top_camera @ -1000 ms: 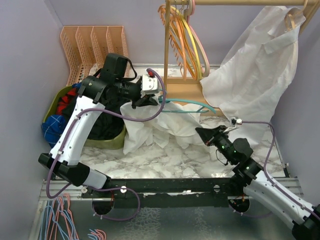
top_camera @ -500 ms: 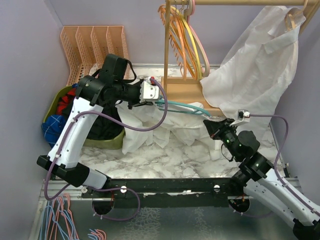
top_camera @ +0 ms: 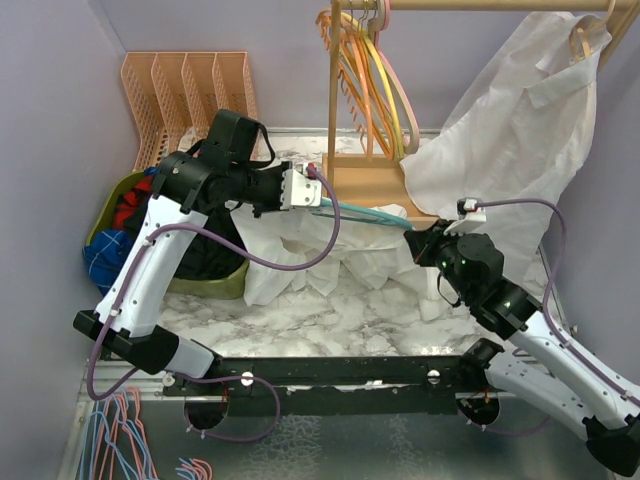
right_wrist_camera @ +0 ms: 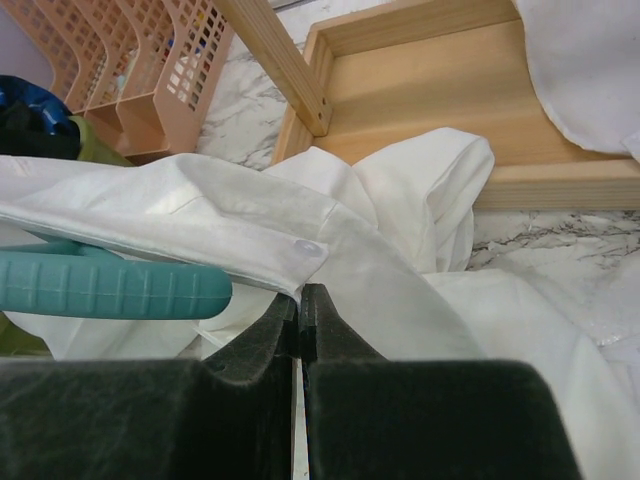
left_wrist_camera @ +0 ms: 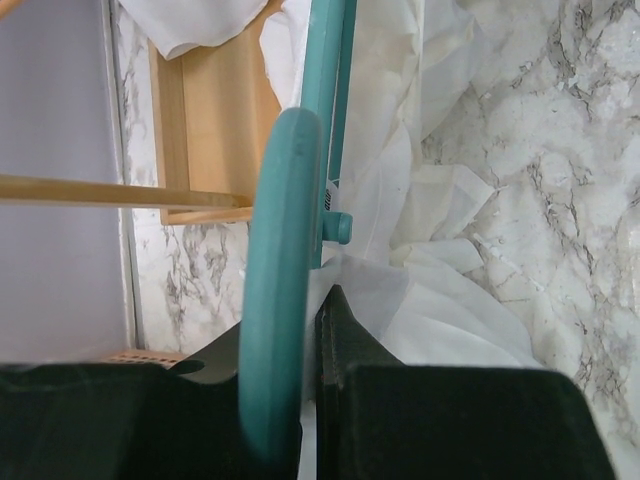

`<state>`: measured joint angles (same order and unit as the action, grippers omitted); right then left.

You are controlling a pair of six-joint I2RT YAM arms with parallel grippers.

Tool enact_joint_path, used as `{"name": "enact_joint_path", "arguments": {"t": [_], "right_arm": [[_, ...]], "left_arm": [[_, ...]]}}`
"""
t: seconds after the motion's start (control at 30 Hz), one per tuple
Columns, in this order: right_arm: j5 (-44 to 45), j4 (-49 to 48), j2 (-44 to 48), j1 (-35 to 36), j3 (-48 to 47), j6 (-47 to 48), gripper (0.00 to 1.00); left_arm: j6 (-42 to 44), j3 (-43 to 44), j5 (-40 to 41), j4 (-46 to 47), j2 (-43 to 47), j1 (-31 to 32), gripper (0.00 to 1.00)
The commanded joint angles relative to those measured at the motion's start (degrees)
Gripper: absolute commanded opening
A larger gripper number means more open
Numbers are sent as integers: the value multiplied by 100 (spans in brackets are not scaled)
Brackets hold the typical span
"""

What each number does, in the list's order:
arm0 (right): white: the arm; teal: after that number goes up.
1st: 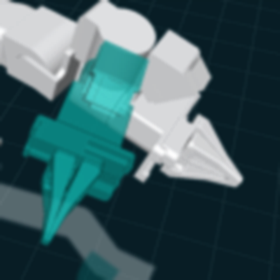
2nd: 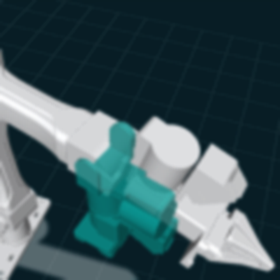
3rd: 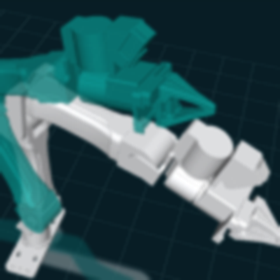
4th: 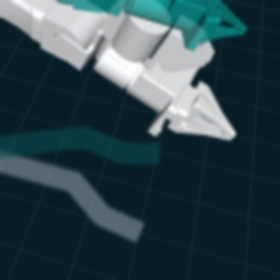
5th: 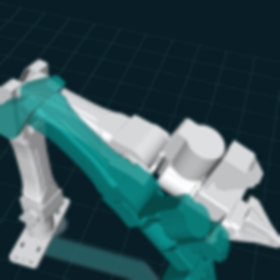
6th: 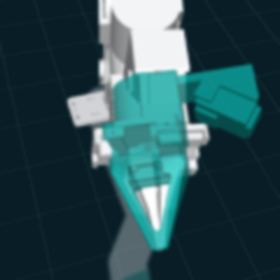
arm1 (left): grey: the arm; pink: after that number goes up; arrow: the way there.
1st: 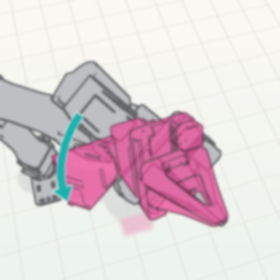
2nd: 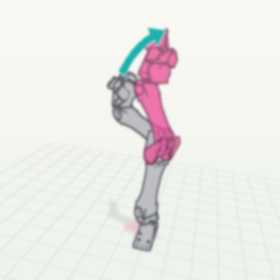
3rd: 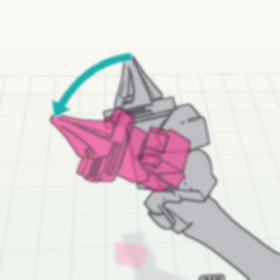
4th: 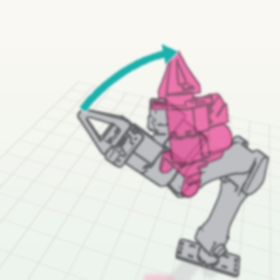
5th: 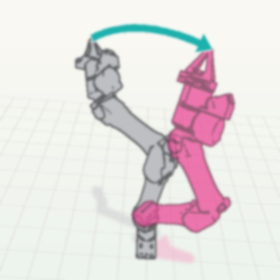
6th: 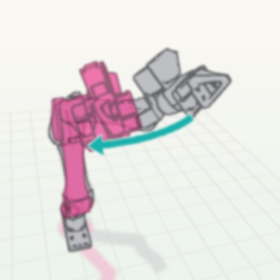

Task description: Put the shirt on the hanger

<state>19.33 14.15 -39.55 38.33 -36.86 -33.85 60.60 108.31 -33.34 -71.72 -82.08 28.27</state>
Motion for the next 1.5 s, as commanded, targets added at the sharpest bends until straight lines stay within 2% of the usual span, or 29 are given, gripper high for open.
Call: {"name": "enact_joint_path", "arguments": {"t": [0.0,0.1,0.23,0.43,0.6,0.77,0.9,1.03,1.17,1.37,1.47], "right_arm": [[760,633,-232,-80,-207,459,1],[742,670,-350,-80,-331,462,1],[678,673,-387,-80,-440,605,1],[470,941,-641,-80,-719,879,1],[-132,1308,-931,-80,-1139,934,1],[-692,2015,-1354,-80,-1871,697,1],[-1102,2151,-1422,-80,-2305,586,1],[-1486,2034,-1476,-80,-2623,527,1],[-2185,1567,-1613,-80,-2569,356,1],[-3035,57,-1443,-80,-1485,-309,1],[-3528,-645,-1578,-47,-1244,-626,1]], "left_arm": [[217,258,353,-167,273,-102,0],[353,107,636,-148,308,-80,0],[514,-189,1553,34,392,49,0],[462,-498,2052,379,459,159,0],[117,-718,2334,834,474,273,0],[126,-1023,3025,1092,504,527,0],[129,-1240,3237,1125,501,635,0],[32,-1316,3181,1137,494,706,0],[-320,-1288,2672,1229,466,730,0],[-1039,-1297,1555,1475,428,716,0],[-1426,-1357,1045,1666,388,691,0]]}}
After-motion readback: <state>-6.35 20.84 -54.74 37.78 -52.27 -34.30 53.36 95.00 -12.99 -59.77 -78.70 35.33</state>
